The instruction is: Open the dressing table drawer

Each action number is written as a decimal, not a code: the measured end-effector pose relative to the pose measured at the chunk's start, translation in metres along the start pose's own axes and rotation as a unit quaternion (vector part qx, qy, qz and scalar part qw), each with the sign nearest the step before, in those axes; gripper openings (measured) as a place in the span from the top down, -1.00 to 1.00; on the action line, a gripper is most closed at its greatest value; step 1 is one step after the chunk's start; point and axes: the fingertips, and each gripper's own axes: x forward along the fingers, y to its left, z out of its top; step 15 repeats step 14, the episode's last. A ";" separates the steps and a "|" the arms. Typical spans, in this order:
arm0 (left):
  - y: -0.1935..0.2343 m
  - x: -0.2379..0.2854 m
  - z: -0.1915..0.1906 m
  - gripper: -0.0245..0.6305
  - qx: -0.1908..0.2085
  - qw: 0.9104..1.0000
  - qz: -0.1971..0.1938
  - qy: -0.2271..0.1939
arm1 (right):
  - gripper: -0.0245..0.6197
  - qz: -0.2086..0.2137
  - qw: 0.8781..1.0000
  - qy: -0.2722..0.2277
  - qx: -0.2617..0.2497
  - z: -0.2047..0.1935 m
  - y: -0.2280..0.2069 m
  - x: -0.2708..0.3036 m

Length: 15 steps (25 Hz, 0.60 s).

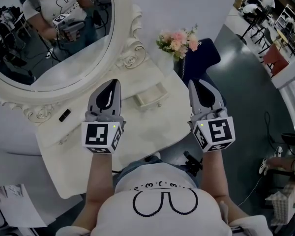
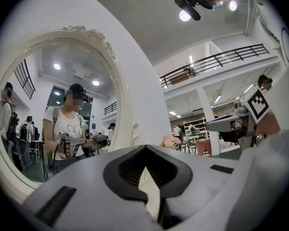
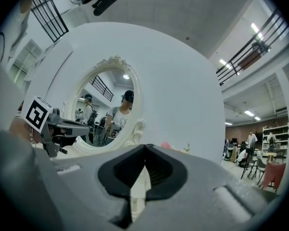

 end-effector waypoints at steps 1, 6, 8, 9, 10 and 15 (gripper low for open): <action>0.000 0.000 0.001 0.93 0.000 1.000 -0.001 0.000 | 0.94 0.000 1.000 0.000 0.000 0.000 0.000 0.000; 0.000 0.002 0.003 0.93 0.000 1.000 -0.007 -0.001 | 0.94 -0.001 1.000 0.002 -0.002 0.000 -0.001 -0.001; 0.000 0.003 0.003 0.93 0.001 1.000 -0.009 -0.002 | 0.94 -0.001 1.000 0.002 -0.003 -0.001 0.000 -0.001; 0.000 0.003 0.004 0.93 0.001 1.000 -0.010 -0.003 | 0.94 -0.002 1.000 0.003 -0.005 -0.001 0.001 -0.001; 0.000 0.004 0.004 0.93 0.001 1.000 -0.011 -0.003 | 0.94 -0.002 1.000 0.003 -0.008 -0.001 0.002 -0.001; 0.000 0.005 0.004 0.93 0.000 1.000 -0.014 -0.005 | 0.94 0.001 1.000 0.004 -0.016 -0.001 0.004 -0.001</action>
